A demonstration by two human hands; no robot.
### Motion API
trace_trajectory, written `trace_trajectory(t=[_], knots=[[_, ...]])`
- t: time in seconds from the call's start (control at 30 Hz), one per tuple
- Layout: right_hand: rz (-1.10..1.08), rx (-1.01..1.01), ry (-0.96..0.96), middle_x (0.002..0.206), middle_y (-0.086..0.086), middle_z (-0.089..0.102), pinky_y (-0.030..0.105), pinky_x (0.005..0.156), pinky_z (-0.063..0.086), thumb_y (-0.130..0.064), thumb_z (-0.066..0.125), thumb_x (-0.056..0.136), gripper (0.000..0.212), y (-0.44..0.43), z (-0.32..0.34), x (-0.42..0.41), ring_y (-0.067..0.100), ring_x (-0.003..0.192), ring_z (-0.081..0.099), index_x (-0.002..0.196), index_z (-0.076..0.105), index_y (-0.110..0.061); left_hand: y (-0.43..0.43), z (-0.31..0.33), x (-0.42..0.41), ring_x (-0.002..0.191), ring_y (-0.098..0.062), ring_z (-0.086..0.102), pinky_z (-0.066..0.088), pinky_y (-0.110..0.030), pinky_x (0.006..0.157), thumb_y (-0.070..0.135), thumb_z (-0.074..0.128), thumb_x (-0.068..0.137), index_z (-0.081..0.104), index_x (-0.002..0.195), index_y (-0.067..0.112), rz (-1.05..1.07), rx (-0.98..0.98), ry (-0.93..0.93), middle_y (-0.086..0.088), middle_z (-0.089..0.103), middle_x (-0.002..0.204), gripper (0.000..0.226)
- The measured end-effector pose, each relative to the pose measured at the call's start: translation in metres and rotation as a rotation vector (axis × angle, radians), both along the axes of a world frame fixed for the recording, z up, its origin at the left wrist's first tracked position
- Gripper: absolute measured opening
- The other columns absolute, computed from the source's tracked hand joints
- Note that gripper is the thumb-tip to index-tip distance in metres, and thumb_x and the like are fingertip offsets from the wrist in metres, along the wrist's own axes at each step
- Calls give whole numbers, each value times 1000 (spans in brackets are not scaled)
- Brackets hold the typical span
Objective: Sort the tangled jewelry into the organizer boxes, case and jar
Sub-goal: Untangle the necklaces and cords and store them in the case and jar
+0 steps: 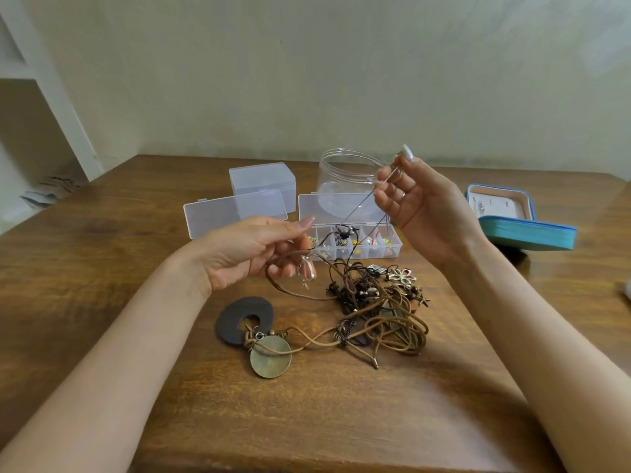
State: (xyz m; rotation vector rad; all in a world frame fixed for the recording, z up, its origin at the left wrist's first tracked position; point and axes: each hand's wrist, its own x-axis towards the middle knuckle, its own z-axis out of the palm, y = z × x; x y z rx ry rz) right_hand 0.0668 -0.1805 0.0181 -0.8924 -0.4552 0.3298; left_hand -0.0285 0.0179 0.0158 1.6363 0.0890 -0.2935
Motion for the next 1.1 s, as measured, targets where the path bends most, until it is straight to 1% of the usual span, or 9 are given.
trace_trajectory(t=[0.2, 0.27, 0.33, 0.43, 0.6, 0.73, 0.8, 0.97, 1.1], knots=[[-7, -8, 10, 71, 3, 65, 21, 59, 54, -17, 47, 97, 16, -1, -1, 1, 11, 62, 64, 84, 55, -11, 3, 2, -4, 56, -9, 59, 44, -13, 45, 46, 76, 57, 63, 88, 11, -161, 15, -68, -6, 67, 73, 48], [-15, -14, 20, 71, 3, 66, 21, 59, 54, -17, 47, 97, 15, -1, -2, 2, 12, 63, 65, 85, 55, -11, 6, 3, -4, 63, -10, 63, 47, -15, 51, 35, 83, 55, 60, 105, 11, -227, 1, -79, -7, 69, 80, 60], [-27, -19, 37, 71, 4, 66, 21, 59, 54, -16, 48, 97, 15, -1, -2, 3, 12, 63, 65, 86, 56, -10, 7, 4, -5, 71, -13, 64, 52, -19, 60, 11, 79, 67, 54, 116, 16, -284, 6, -126, -6, 69, 84, 55], [-34, -17, 58, 71, 4, 66, 21, 58, 54, -14, 47, 97, 15, -2, -4, 5, 12, 62, 65, 86, 56, -10, 7, 5, -7, 78, -15, 64, 55, -25, 71, -9, 66, 73, 60, 110, 23, -363, -17, -229, -6, 67, 84, 50], [-38, -39, 60, 71, 5, 66, 22, 59, 54, -15, 47, 97, 15, -1, -6, 6, 12, 61, 64, 85, 56, -11, 5, 3, -6, 67, -11, 63, 53, -18, 60, 13, 71, 69, 70, 75, 17, -292, -52, -344, -2, 67, 76, 7], [-39, -30, 67, 70, 4, 65, 21, 58, 53, -15, 47, 98, 15, -1, -5, 5, 12, 60, 63, 86, 56, -11, 11, 1, -2, 58, -5, 54, 46, -14, 49, 36, 84, 55, 70, 69, 19, -152, -114, -359, 0, 69, 86, 26], [-45, -27, 68, 70, 3, 65, 21, 57, 53, -15, 47, 98, 14, -2, -5, 4, 12, 60, 63, 87, 55, -11, 11, 2, -2, 57, -3, 51, 45, -13, 48, 42, 77, 57, 72, 66, 20, -67, -63, -337, 5, 70, 89, 25], [-98, -96, 33, 70, -1, 65, 18, 53, 50, -18, 48, 97, 14, -3, -6, 5, 9, 61, 60, 86, 55, -15, -1, 4, -2, 60, -4, 54, 43, -14, 47, 40, 47, 85, 71, 90, 16, 157, 2, -370, 12, 70, 85, 35], [-120, -112, 28, 72, -2, 64, 16, 51, 45, -19, 49, 95, 12, -6, -6, 7, 8, 60, 56, 86, 56, -17, -4, 3, -3, 52, -6, 52, 33, -12, 37, 42, 39, 93, 69, 103, 21, 253, 12, -416, 2, 63, 95, 38]])
